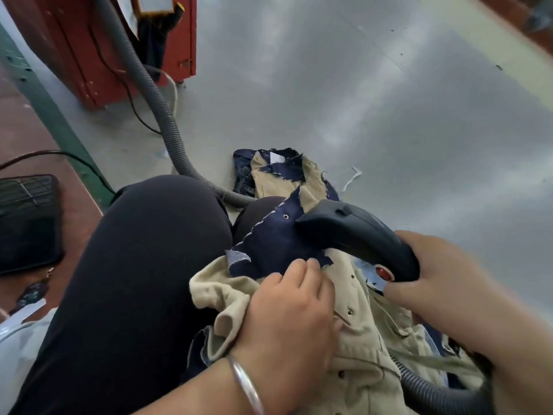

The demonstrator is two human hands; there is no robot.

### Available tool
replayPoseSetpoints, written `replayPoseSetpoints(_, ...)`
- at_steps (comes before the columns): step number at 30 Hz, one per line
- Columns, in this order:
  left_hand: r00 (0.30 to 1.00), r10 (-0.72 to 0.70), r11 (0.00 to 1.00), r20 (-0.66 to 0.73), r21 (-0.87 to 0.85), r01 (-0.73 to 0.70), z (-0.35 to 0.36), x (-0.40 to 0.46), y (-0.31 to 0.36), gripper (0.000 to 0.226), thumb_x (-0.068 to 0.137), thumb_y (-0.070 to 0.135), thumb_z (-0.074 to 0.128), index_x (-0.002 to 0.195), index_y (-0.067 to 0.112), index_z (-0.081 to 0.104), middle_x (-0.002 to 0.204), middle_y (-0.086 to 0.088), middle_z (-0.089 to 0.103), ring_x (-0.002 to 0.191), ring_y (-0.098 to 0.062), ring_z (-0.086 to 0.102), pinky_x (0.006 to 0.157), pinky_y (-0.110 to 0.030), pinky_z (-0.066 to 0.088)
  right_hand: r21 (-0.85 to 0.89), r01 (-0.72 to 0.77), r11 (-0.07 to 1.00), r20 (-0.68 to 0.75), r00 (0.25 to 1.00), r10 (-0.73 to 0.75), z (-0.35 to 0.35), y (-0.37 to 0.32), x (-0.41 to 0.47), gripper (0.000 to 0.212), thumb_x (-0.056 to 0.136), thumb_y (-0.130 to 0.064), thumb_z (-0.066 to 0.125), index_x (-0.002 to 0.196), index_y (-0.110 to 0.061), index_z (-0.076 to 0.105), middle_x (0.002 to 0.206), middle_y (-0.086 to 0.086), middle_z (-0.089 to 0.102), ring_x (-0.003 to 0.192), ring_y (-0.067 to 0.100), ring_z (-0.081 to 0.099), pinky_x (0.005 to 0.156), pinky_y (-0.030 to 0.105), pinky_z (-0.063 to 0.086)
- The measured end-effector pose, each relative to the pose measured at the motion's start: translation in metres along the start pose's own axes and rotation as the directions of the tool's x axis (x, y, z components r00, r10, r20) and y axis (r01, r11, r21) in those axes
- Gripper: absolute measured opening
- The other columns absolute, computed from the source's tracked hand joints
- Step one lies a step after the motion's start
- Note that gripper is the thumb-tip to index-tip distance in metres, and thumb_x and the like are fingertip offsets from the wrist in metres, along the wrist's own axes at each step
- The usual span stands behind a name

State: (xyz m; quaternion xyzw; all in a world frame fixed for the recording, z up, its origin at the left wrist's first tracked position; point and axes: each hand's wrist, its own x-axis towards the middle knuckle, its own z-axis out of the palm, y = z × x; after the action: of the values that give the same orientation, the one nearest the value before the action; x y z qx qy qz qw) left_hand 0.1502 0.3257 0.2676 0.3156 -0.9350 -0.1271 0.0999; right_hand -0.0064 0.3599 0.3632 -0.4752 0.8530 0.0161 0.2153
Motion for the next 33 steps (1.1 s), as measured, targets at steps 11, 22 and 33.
replayPoseSetpoints(11,0.998,0.049,0.997,0.028,-0.061,-0.048,-0.006,-0.002,0.004,0.033,0.066,0.053,0.059,0.082,0.025,0.067,0.093,0.005,0.065,0.078,-0.012,0.059,0.057,-0.022,0.046,0.144,-0.056,0.988,-0.038,0.997,0.062,-0.008,-0.042,0.09,0.018,0.081,0.002,0.056,0.096,-0.007,0.056,0.074,0.02,0.06,0.053,0.034,0.062,0.05,0.036,0.052)
replayPoseSetpoints(22,1.0,0.024,0.996,-0.005,-0.088,-0.025,0.0,-0.004,0.002,0.045,0.068,0.045,0.049,0.093,0.017,0.074,0.099,0.004,0.069,0.084,-0.012,0.065,0.061,-0.021,0.051,0.163,0.033,0.986,-0.211,0.977,0.002,-0.02,0.011,-0.018,0.04,0.049,-0.027,0.067,0.084,-0.046,0.057,0.055,-0.008,0.064,0.04,0.02,0.055,0.043,0.031,0.043)
replayPoseSetpoints(33,0.999,0.015,0.998,0.033,-0.061,-0.013,-0.01,0.0,-0.003,0.042,0.069,0.048,0.053,0.093,0.018,0.069,0.098,0.002,0.065,0.085,-0.017,0.062,0.061,-0.023,0.049,-0.063,0.055,0.996,-0.118,0.991,-0.062,0.014,-0.005,0.017,0.024,0.074,-0.022,0.072,0.079,-0.029,0.05,0.063,-0.005,0.058,0.059,0.017,0.057,0.051,0.031,0.039)
